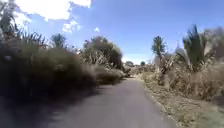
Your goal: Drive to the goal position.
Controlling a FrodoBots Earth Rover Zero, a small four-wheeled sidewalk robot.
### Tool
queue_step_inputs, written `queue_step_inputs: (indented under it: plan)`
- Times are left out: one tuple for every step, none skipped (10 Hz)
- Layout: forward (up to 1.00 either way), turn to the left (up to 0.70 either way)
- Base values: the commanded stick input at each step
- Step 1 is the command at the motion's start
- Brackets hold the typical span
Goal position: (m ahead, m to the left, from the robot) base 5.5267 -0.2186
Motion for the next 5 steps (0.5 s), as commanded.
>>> queue_step_inputs:
  plan:
    - [0.85,-0.34]
    - [0.85,0.00]
    - [0.85,0.00]
    - [0.85,0.00]
    - [0.85,0.00]
